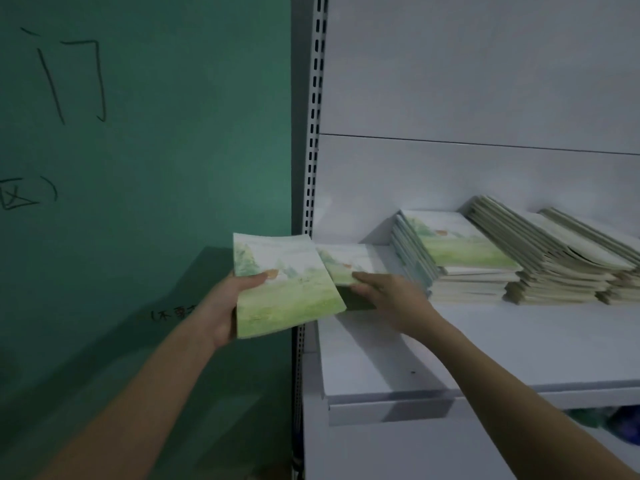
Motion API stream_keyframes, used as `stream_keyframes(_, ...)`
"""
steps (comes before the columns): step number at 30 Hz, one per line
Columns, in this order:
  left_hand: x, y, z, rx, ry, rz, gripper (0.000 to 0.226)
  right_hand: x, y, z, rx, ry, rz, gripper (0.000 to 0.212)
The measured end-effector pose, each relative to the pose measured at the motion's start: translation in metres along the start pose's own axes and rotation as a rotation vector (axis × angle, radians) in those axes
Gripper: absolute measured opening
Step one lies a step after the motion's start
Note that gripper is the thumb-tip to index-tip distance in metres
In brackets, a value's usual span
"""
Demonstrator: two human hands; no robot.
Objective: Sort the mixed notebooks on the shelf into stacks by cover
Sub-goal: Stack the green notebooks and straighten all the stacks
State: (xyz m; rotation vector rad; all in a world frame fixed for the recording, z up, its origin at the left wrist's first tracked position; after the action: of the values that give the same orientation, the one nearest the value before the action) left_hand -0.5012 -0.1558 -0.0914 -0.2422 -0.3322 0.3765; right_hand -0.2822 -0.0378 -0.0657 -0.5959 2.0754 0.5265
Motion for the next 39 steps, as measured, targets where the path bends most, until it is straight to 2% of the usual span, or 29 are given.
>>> stream_keyframes(4,0.003,-0.003,0.008,0.03,-0.028,0.015,0.045,-0.04,0.004,-0.004,0.014,0.29,0.336,0.035)
stream_keyframes(7,0.018,-0.006,0.002,-0.004,0.014,0.017,0.042,-0.052,-0.005,-0.023,-0.046,0.378,0.453,0.035)
stream_keyframes(9,0.035,-0.007,-0.006,-0.051,0.018,0.0,0.041,-0.043,-0.01,-0.039,-0.105,0.365,0.376,0.033)
stream_keyframes(11,0.05,-0.004,-0.011,-0.073,-0.022,-0.03,0.057,-0.023,-0.017,-0.058,-0.195,0.196,0.199,0.035)
stream_keyframes(13,0.06,-0.001,-0.013,-0.078,-0.099,-0.045,0.067,-0.005,-0.033,-0.078,-0.418,-0.01,0.123,0.037)
stream_keyframes(15,0.061,0.0,-0.017,-0.104,-0.129,-0.051,0.062,0.012,-0.048,-0.087,-0.613,-0.142,0.113,0.038)
stream_keyframes(16,0.059,0.0,-0.02,-0.112,-0.106,-0.039,0.056,0.019,-0.052,-0.087,-0.643,-0.152,0.091,0.039)
stream_keyframes(18,0.052,-0.001,-0.027,-0.108,-0.032,-0.002,0.049,0.025,-0.05,-0.081,-0.598,-0.059,-0.012,0.039)
stream_keyframes(20,0.041,-0.004,-0.027,-0.084,0.009,0.043,0.039,0.019,-0.043,-0.07,-0.477,0.077,-0.053,0.04)
stream_keyframes(24,0.018,-0.012,-0.013,-0.015,0.005,0.105,0.023,-0.007,-0.018,-0.032,-0.263,0.1,0.109,0.041)
stream_keyframes(28,0.003,-0.02,-0.004,0.017,-0.009,0.132,0.019,0.011,-0.006,-0.003,-0.139,-0.111,-0.162,0.074)
stream_keyframes(30,0.0,-0.022,-0.003,0.011,-0.016,0.127,0.018,0.019,-0.006,0.005,-0.13,-0.138,-0.201,0.069)
stream_keyframes(35,-0.002,-0.025,-0.007,-0.015,-0.014,0.114,0.018,0.014,0.0,0.001,-0.131,-0.184,0.039,0.031)
stream_keyframes(39,-0.004,-0.026,-0.009,-0.027,0.024,0.101,0.027,-0.017,0.001,-0.002,-0.023,0.096,0.387,0.032)
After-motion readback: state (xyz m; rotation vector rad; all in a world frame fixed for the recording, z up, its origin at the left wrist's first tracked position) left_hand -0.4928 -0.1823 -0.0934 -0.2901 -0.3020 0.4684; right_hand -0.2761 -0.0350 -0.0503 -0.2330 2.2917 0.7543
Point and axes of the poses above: each hand's wrist, its own y-axis towards the middle knuckle, its own x-axis out of the palm, z = x × y, the point moved 7 cm from there along y, towards the middle knuckle, and after that the axes turned 2 degrees about y, right-handed, at the moved point
